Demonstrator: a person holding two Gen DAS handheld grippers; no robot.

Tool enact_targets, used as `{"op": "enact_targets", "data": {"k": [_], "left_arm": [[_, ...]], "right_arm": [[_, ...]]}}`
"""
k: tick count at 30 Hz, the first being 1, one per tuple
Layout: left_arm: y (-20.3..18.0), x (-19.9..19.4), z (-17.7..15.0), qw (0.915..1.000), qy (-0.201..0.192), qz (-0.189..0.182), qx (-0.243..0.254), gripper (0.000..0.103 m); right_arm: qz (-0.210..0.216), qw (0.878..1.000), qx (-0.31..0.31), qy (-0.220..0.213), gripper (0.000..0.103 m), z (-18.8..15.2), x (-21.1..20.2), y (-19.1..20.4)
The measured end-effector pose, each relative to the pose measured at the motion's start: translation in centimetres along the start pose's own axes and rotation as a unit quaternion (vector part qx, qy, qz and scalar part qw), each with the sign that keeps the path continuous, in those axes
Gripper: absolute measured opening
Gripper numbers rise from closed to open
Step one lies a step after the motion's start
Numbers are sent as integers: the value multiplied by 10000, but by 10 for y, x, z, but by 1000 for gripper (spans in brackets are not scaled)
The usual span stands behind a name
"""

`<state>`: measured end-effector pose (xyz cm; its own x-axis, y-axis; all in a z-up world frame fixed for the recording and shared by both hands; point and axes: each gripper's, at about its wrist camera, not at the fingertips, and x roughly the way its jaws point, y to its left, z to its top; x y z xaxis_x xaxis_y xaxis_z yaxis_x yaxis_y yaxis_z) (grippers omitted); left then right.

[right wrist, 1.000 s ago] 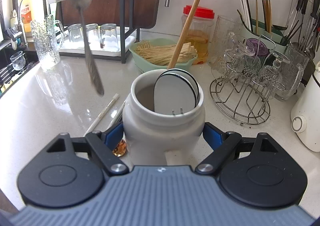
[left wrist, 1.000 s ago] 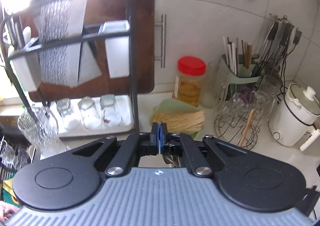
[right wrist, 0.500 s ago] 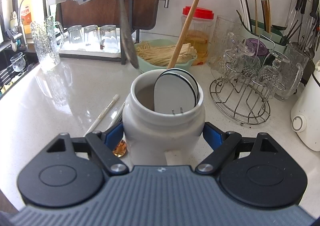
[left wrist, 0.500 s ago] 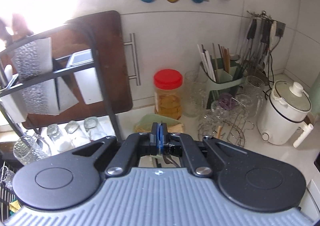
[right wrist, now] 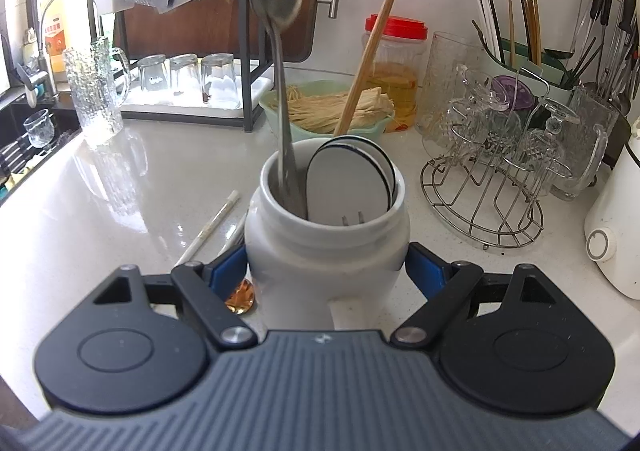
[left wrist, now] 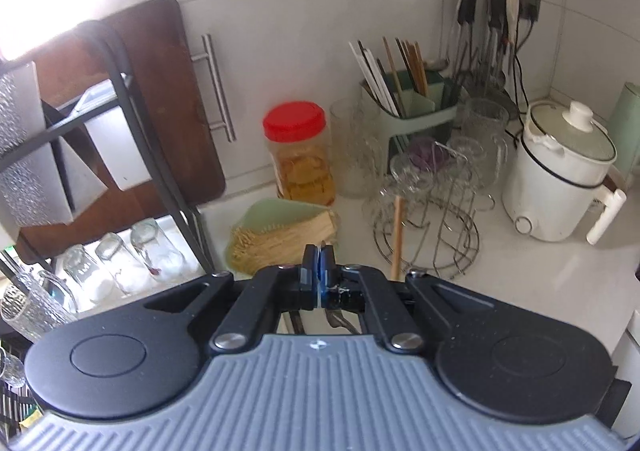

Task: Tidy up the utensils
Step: 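Lower the metal spoon into the jar and open the left gripper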

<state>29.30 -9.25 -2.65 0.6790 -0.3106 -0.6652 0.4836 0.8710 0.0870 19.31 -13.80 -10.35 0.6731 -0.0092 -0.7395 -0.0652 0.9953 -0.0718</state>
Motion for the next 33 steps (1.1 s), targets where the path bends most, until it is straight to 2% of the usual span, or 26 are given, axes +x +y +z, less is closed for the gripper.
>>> {"op": "enact_targets", "data": {"k": [9,19,22,27,33], "left_arm": [[-12,0,-9,9994,244,-240,38,1],[-16,7,-17,9940,862,-631,-232,4],[-19,10,-19,9931,959,-660,-164,4],[-22,13,-20,9927,974,-695,-141,5],[-7,5,-21,9923,885,-673,-553,6]], "right_arm": [[13,10000,-12,-44,88,-1,0,0],[35,10000,5,-15,88,0,0,-1],[34,10000,-18,-33,88,-1,0,-1],[49,10000,-44,-36,88,-1,0,-2],[82,9999,-106,-26,88,0,0,-3]]}}
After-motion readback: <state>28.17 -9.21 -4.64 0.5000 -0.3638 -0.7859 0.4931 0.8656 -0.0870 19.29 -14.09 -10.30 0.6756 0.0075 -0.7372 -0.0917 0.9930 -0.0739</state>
